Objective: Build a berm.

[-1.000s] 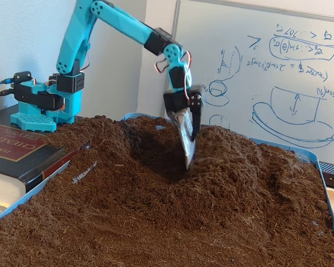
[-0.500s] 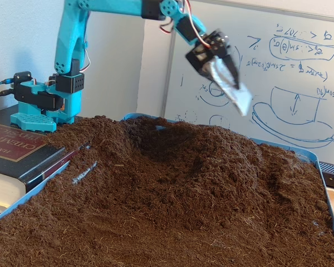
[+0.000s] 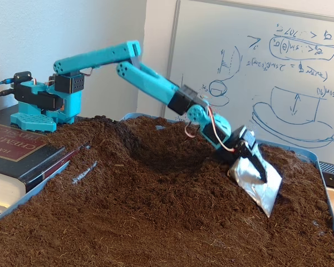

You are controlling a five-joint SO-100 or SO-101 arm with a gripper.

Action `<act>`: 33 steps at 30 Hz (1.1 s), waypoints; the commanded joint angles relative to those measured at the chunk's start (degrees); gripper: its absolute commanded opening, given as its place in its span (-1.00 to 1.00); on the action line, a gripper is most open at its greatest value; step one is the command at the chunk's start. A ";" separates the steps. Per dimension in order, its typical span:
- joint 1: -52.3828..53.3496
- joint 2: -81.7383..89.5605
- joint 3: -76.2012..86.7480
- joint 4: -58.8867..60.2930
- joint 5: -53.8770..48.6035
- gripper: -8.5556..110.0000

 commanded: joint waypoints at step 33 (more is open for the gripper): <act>-0.09 43.51 23.73 36.04 -10.11 -0.86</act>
